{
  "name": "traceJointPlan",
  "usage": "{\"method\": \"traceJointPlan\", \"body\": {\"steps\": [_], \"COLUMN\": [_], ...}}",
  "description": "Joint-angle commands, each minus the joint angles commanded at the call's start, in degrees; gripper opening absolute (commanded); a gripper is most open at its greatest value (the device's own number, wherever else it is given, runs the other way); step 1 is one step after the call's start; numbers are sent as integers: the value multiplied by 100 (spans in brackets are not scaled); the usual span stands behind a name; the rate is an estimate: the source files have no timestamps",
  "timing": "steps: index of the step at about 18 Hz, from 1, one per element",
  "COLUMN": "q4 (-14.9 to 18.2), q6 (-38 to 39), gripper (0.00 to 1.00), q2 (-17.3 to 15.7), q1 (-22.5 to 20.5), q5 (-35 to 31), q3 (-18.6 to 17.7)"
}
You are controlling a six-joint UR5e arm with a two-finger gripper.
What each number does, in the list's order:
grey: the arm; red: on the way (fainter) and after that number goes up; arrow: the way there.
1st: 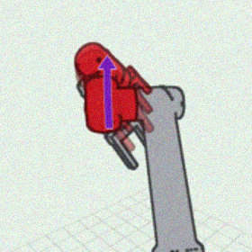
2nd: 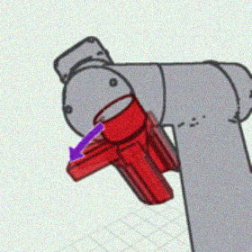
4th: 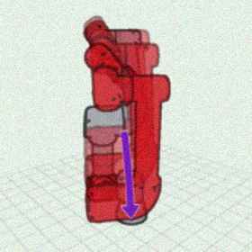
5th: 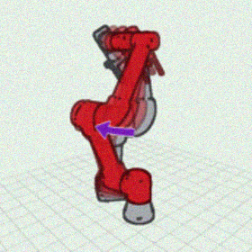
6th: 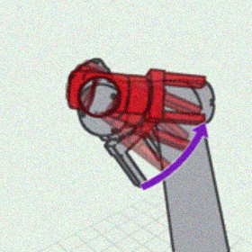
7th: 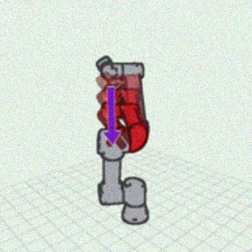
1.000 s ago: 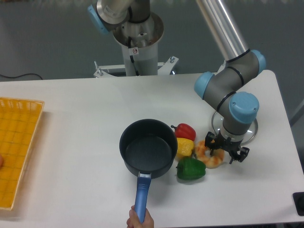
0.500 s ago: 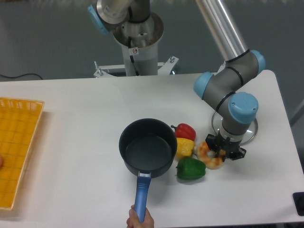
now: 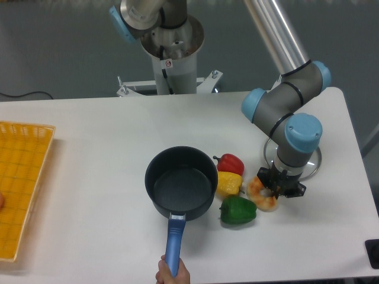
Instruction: Pick up the donuts
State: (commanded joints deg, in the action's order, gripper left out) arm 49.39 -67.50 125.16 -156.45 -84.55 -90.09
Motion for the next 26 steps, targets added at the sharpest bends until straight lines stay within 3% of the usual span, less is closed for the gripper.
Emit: {"method": "traceJointPlan", "body": {"steps": [3, 11, 19, 26], "q4": [9, 149, 896, 1467], "q6": [0, -105, -1000, -1792], "gripper": [9, 9, 9, 9], "q2": [-26, -518, -1010, -1134], "q1": [0, -18, -70, -263], "q5": [0, -18, -272, -448], "q3": [0, -202, -44, 176]}}
